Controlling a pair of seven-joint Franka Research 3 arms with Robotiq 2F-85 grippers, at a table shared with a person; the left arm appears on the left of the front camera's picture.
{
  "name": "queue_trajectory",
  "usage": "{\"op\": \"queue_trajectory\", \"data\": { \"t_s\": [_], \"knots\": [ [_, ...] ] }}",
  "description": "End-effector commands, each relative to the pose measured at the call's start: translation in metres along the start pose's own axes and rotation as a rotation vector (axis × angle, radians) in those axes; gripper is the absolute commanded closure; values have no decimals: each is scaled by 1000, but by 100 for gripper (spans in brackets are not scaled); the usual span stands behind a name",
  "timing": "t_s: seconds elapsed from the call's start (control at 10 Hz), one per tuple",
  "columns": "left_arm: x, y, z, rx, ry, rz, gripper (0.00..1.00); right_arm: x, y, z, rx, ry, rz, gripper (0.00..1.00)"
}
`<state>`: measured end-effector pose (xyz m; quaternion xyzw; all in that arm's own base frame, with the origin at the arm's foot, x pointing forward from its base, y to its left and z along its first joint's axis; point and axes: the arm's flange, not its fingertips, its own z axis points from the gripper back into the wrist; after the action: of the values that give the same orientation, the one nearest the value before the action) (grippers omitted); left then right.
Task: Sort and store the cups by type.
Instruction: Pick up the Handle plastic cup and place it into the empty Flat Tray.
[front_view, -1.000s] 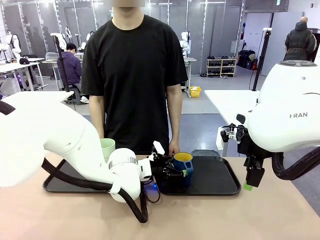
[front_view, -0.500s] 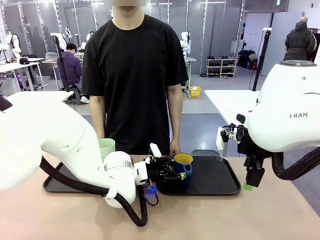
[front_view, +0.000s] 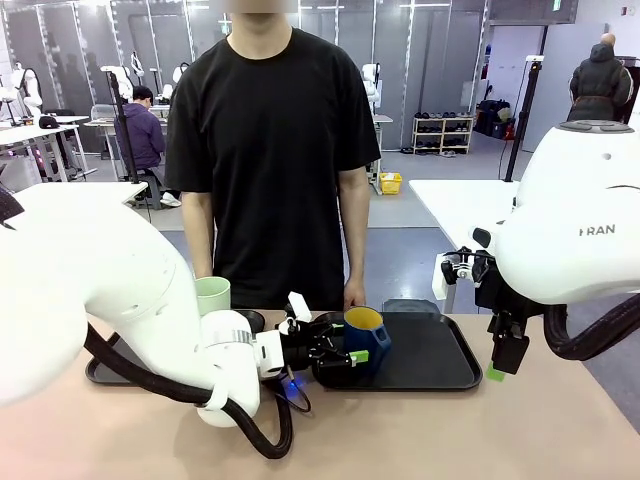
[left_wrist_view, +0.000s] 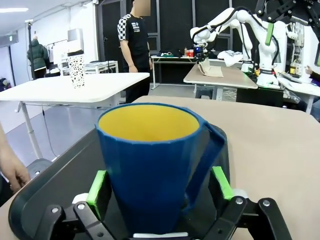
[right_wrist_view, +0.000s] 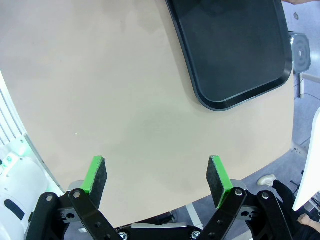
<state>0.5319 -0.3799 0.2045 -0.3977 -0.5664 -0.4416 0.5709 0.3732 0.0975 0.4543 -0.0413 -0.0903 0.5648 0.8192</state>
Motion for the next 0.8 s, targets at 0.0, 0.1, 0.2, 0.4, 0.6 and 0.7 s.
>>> {"op": "queue_trajectory", "data": {
  "t_s": [0.0, 0.1, 0.2, 0.4, 0.6, 0.7],
  "knots": [
    [-10, -25, 18, 37, -27, -45, 0, 0, 2, 2, -10, 18, -17, 0],
    [-10, -26, 21, 42, -32, -41, 0, 0, 2, 2, -10, 18, -17, 0],
    [-10, -29, 26, 56, -33, -50, 0, 0, 2, 2, -10, 18, -17, 0],
    [-9, -34, 37, 78, -38, -49, 0, 0, 2, 2, -10, 18, -17, 0],
    [-12, -46, 47, 89, -17, -40, 0, 0, 2, 2, -10, 18, -17, 0],
    [-12, -52, 52, 92, -11, -36, 0, 0, 2, 2, -10, 18, -17, 0]
  ]
}}
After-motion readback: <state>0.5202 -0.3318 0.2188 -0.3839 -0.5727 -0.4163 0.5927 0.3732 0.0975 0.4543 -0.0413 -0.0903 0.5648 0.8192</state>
